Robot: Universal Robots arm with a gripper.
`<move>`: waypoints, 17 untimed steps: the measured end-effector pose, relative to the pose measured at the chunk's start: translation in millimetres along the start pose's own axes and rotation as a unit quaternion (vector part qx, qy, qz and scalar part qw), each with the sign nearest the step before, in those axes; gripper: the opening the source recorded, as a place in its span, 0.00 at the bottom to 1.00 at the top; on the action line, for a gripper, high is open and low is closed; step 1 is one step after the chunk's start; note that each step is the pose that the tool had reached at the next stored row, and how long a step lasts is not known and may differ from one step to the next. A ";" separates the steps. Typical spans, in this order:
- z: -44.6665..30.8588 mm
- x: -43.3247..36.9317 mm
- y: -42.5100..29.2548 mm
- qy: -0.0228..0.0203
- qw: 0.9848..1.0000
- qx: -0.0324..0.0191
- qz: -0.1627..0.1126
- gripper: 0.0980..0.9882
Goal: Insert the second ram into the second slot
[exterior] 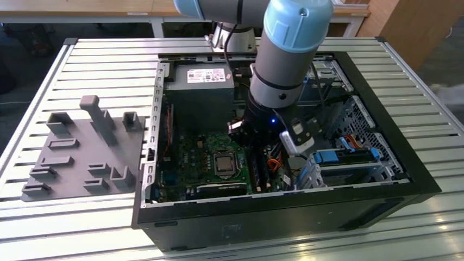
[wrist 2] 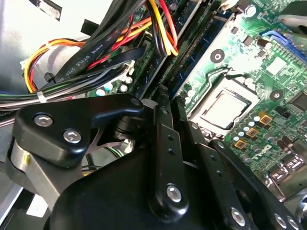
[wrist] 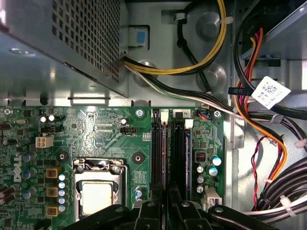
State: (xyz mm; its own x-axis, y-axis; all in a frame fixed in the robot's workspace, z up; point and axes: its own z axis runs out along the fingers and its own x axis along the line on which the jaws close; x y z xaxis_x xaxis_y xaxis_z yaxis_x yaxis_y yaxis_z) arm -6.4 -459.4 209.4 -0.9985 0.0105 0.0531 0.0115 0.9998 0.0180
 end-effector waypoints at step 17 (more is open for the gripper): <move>-16.4 0.9 0.3 0.002 1.000 0.000 0.000 0.02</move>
State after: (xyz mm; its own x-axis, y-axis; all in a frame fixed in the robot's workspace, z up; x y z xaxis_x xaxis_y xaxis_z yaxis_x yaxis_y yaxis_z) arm -6.4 -459.3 225.8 -0.9983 0.0106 0.0572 0.0116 0.9998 0.0171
